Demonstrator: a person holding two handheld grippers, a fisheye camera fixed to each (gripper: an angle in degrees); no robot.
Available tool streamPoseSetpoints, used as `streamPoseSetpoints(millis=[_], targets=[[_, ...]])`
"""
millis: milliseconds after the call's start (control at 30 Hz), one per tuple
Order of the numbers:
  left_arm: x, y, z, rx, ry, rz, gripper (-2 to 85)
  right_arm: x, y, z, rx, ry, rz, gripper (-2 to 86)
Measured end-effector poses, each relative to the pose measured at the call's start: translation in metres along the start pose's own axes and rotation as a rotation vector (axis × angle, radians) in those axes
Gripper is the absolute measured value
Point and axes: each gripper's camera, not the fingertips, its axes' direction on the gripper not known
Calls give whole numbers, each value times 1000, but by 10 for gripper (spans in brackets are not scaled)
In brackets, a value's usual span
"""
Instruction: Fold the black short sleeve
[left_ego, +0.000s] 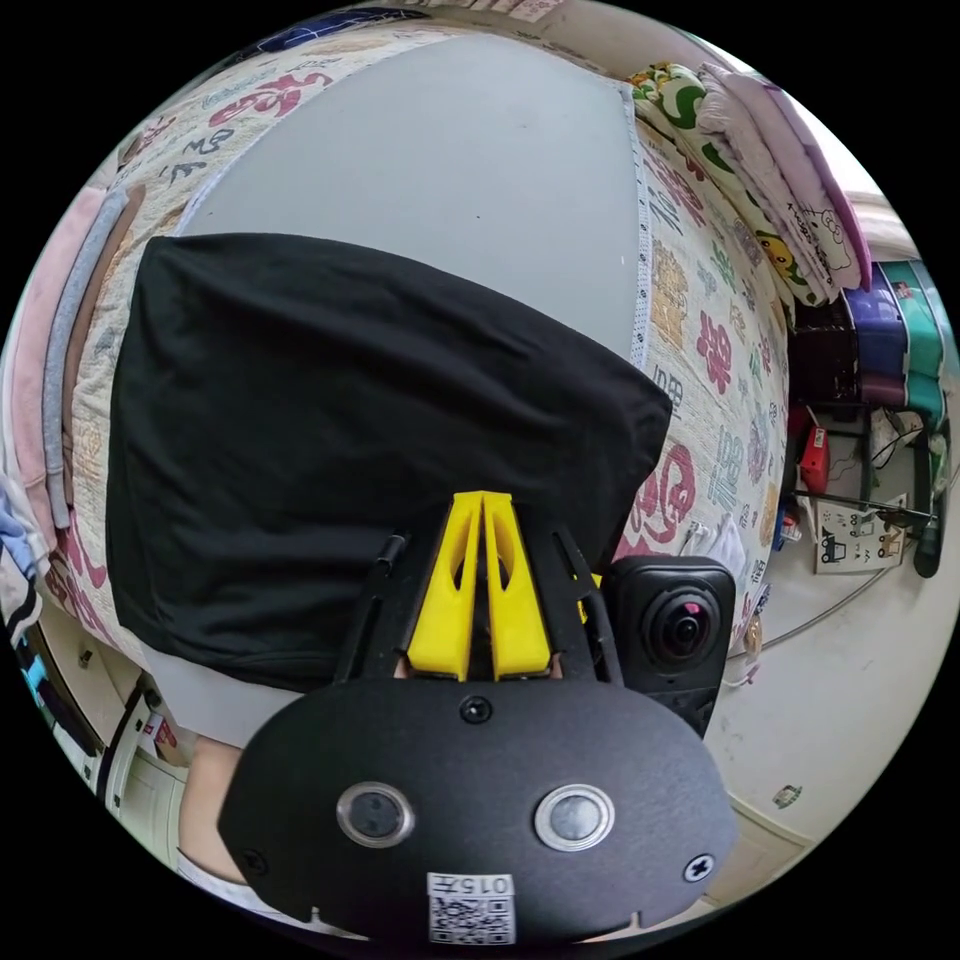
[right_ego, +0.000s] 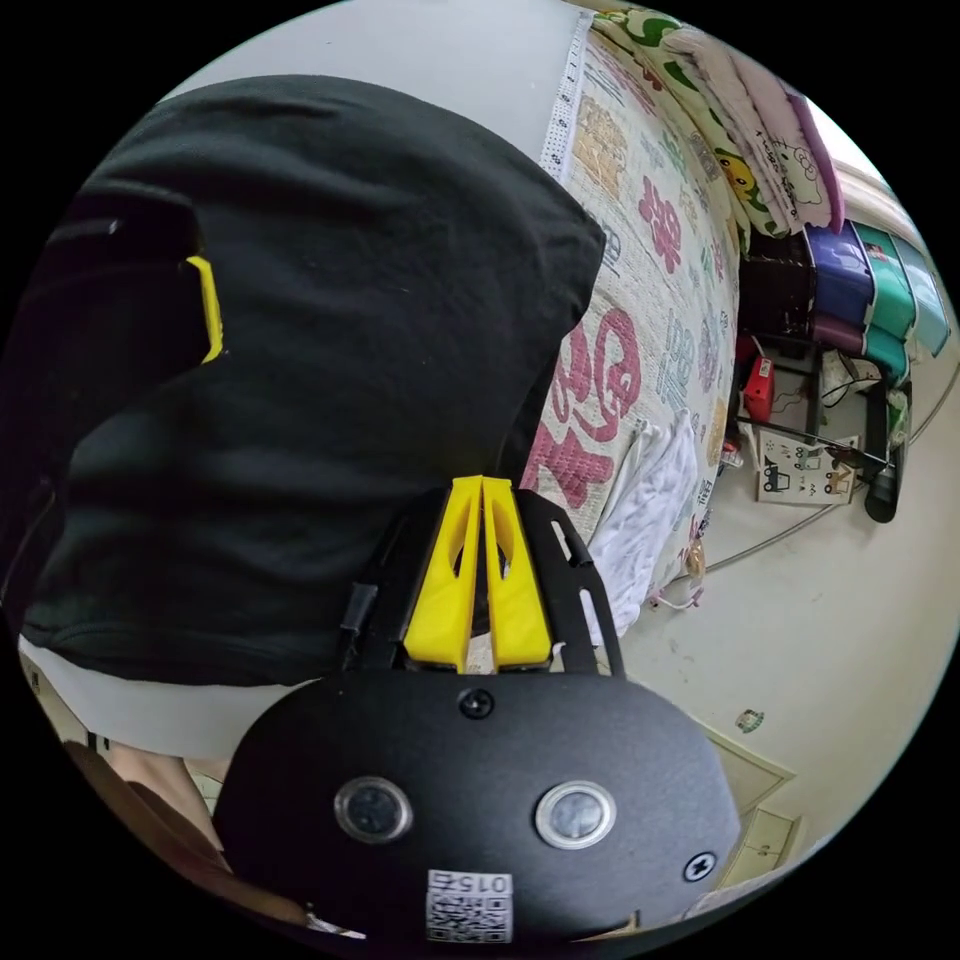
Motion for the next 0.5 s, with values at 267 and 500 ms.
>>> streamPoseSetpoints(millis=[267,500], targets=[[9,-6,-11,-1,-5,7,-9,-8,0,-8,-5,-11,13,-5],[19,-11,-22,-3,-20,7,-9,-26,-9,-35,-14,-9,-11,-5]])
